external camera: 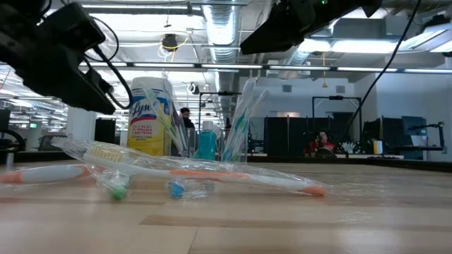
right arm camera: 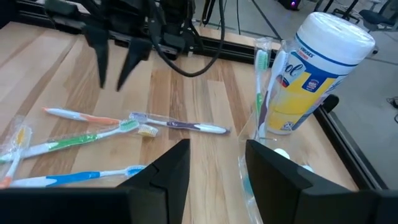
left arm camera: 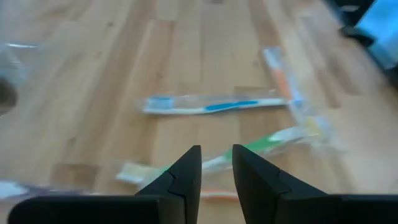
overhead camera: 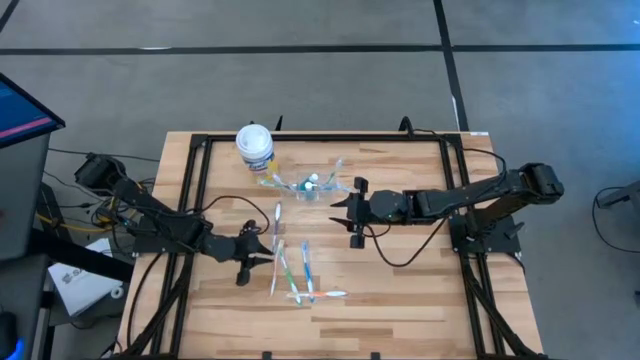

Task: Pick & Place toothbrushing station
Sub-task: Put the green toothbrush into the transparent organizer

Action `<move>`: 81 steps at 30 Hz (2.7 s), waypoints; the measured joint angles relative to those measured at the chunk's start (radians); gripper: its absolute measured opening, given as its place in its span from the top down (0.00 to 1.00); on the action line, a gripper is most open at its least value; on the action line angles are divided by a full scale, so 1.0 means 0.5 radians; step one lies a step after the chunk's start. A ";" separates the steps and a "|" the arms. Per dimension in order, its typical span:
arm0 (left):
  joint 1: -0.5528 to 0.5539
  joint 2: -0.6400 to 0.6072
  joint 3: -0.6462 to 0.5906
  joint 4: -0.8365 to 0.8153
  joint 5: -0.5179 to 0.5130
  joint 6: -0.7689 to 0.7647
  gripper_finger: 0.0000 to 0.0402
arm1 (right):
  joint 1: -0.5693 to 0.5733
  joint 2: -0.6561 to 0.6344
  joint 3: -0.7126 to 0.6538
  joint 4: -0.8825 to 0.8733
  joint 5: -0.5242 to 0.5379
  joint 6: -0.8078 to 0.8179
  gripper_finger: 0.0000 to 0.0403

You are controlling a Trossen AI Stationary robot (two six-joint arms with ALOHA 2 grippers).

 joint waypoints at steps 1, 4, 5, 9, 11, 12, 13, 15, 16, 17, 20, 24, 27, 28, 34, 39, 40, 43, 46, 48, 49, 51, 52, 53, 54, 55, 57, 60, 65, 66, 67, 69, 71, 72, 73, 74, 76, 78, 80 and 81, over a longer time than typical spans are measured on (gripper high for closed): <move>0.000 0.000 -0.016 0.004 -0.033 0.016 0.79 | 0.000 0.000 0.000 0.001 0.000 0.000 0.64; 0.000 0.000 -0.077 0.014 -0.116 0.034 0.79 | -0.001 0.000 0.000 0.002 0.000 0.000 0.65; 0.000 0.000 -0.099 0.013 -0.146 0.036 0.79 | -0.002 0.000 0.000 0.005 0.001 0.000 0.65; 0.020 0.000 -0.160 0.036 -0.217 0.035 0.79 | -0.001 0.000 0.000 0.034 0.001 0.000 0.65; 0.037 0.000 -0.180 0.077 -0.218 0.039 0.78 | -0.001 0.001 0.000 0.034 0.001 0.000 0.64; 0.048 0.000 -0.193 0.102 -0.218 0.040 0.77 | -0.002 0.001 0.000 0.034 0.001 0.000 0.64; 0.060 0.000 -0.202 0.119 -0.216 0.040 0.76 | -0.002 0.001 0.000 0.034 0.001 0.000 0.64; 0.082 0.000 -0.222 0.146 -0.197 0.040 0.73 | -0.003 0.001 0.000 0.034 0.001 0.000 0.65; 0.090 0.000 -0.231 0.164 -0.188 0.040 0.71 | -0.003 0.001 0.000 0.034 0.001 0.000 0.65; 0.100 0.000 -0.234 0.166 -0.180 0.040 0.69 | -0.003 0.001 0.000 0.034 0.001 0.000 0.65; 0.124 0.000 -0.241 0.187 -0.167 0.040 0.64 | -0.003 0.001 0.000 0.034 0.001 0.000 0.66; 0.169 0.000 -0.241 0.198 -0.108 0.103 0.61 | -0.003 0.001 0.000 0.034 0.001 0.000 0.65; 0.213 0.000 -0.241 0.213 -0.052 0.141 0.61 | -0.003 0.001 0.000 0.034 0.001 0.000 0.65; 0.226 0.000 -0.241 0.213 -0.041 0.144 0.61 | -0.003 0.001 0.000 0.034 0.001 0.000 0.65; 0.289 0.000 -0.241 0.222 0.044 0.145 0.65 | -0.003 0.001 0.000 0.034 0.002 -0.001 0.66; 0.316 0.060 -0.242 0.274 0.052 0.178 0.66 | -0.003 0.002 0.000 0.034 0.002 -0.001 0.66; 0.319 0.089 -0.242 0.314 0.069 0.178 0.66 | -0.003 0.002 0.000 0.034 0.002 -0.001 0.65; 0.323 0.177 -0.242 0.379 0.106 0.181 0.66 | -0.003 0.002 0.000 0.034 0.002 -0.001 0.65; 0.323 0.226 -0.241 0.418 0.112 0.203 0.66 | -0.003 0.002 0.000 0.034 0.002 -0.002 0.65; 0.323 0.268 -0.241 0.450 0.112 0.228 0.65 | -0.003 0.002 0.000 0.034 0.002 -0.002 0.65; 0.323 0.287 -0.241 0.485 0.112 0.232 0.65 | -0.003 0.002 0.000 0.034 0.002 -0.007 0.66; 0.323 0.328 -0.241 0.538 0.112 0.242 0.66 | -0.003 0.002 0.000 0.034 0.002 -0.016 0.66; 0.323 0.348 -0.241 0.554 0.112 0.260 0.66 | -0.003 0.002 0.000 0.034 0.002 -0.015 0.66; 0.323 0.370 -0.241 0.580 0.112 0.282 0.66 | -0.003 0.002 0.000 0.034 0.002 -0.015 0.66; 0.323 0.394 -0.241 0.607 0.112 0.293 0.66 | -0.003 0.002 0.000 0.034 0.002 -0.015 0.66; 0.324 0.417 -0.241 0.635 0.112 0.296 0.66 | -0.003 0.002 0.000 0.034 0.002 -0.015 0.66; 0.330 0.470 -0.241 0.691 0.112 0.297 0.66 | -0.003 0.002 0.000 0.034 0.002 -0.016 0.66; 0.350 0.536 -0.241 0.751 0.146 0.300 0.66 | -0.003 0.002 0.000 0.034 0.002 -0.016 0.66; 0.374 0.585 -0.241 0.773 0.206 0.301 0.69 | -0.003 0.002 0.000 0.034 0.002 -0.019 0.67; 0.374 0.590 -0.241 0.781 0.214 0.305 0.71 | -0.003 0.002 0.000 0.034 0.002 -0.021 0.67; 0.374 0.591 -0.241 0.783 0.220 0.324 0.73 | -0.003 0.002 0.000 0.034 0.002 -0.021 0.67; 0.373 0.591 -0.241 0.787 0.248 0.357 0.80 | -0.003 0.002 0.000 0.034 0.002 -0.021 0.67; 0.372 0.585 -0.241 0.790 0.255 0.382 0.89 | -0.003 0.002 0.000 0.034 0.002 -0.021 0.67; 0.372 0.584 -0.241 0.796 0.259 0.388 0.94 | -0.003 0.002 0.000 0.034 0.002 -0.021 0.67; 0.372 0.584 -0.240 0.796 0.267 0.391 0.97 | -0.003 0.002 0.000 0.033 0.002 -0.020 0.67; 0.372 0.584 -0.240 0.796 0.267 0.391 0.98 | -0.003 0.002 0.000 0.033 0.002 -0.020 0.67; 0.372 0.584 -0.240 0.798 0.266 0.392 0.98 | -0.003 0.002 0.000 0.032 0.002 -0.020 0.67; 0.372 0.584 -0.240 0.798 0.265 0.392 0.99 | -0.003 0.002 0.000 0.031 0.002 -0.019 0.67; 0.372 0.584 -0.240 0.800 0.263 0.392 1.00 | -0.004 0.002 0.000 0.030 0.002 -0.019 0.67; 0.372 0.584 -0.240 0.803 0.263 0.392 1.00 | -0.003 0.002 0.000 0.029 0.002 -0.018 0.67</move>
